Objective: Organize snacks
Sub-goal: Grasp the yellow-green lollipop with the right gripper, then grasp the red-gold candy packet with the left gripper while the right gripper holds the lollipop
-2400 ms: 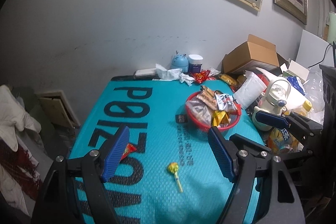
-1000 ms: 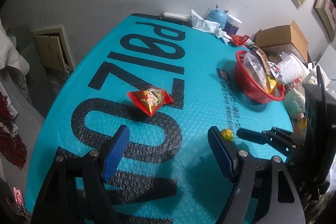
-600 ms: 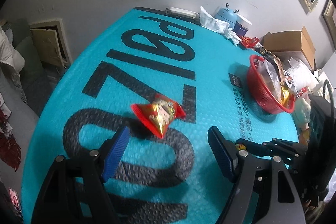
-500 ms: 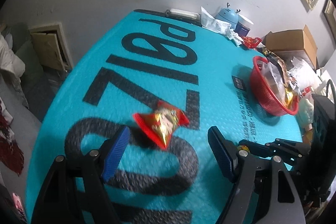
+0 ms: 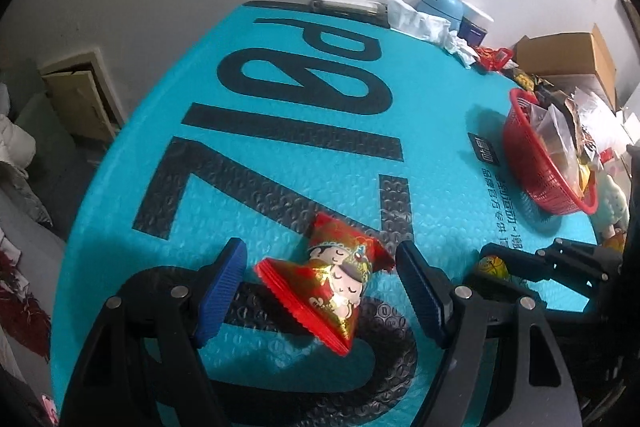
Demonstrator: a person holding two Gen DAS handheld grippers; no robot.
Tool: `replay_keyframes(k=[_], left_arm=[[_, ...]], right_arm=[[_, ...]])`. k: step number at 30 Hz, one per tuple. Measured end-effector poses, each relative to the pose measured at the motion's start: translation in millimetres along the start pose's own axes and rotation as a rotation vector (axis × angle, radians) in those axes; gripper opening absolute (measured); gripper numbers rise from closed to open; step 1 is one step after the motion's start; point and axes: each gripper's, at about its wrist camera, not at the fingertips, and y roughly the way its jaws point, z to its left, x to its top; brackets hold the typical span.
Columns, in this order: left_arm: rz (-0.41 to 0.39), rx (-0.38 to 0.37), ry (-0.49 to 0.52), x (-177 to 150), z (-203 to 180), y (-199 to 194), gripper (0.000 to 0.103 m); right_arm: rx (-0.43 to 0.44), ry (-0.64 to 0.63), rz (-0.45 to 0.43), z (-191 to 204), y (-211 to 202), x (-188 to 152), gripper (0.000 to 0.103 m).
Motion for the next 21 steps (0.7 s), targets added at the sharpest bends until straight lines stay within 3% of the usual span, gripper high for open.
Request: replay_keyframes(k=[2, 4, 7, 12, 14, 15, 21], left_arm=[[0.000, -0.009, 0.001, -1, 0, 3, 0.051], [-0.010, -0.003, 0.017, -2, -2, 4, 0.039], [-0.014, 0.000, 0.045, -5, -7, 4, 0.036], [-0.008, -0.015, 0.036, -12, -10, 0, 0.035], [-0.009, -0.010, 0.031, -16, -13, -2, 0.035], [-0.008, -0.008, 0.030, -18, -13, -4, 0.035], [0.006, -0.032, 0.000, -31, -15, -14, 0.035]], right_arm=[[0.007, 0.010, 0.002, -2, 0, -1, 0.027], [0.014, 0.018, 0.007, -4, -1, -1, 0.032], [0.027, 0.031, 0.003, -5, -3, -5, 0.045], [0.016, 0.033, -0.004, -3, -6, -10, 0.045], [0.004, 0.022, -0.004, -1, -7, -12, 0.035], [-0.005, 0.016, -0.006, 0, -7, -13, 0.025], [0.035, 0.042, -0.010, -2, -12, -17, 0.025]])
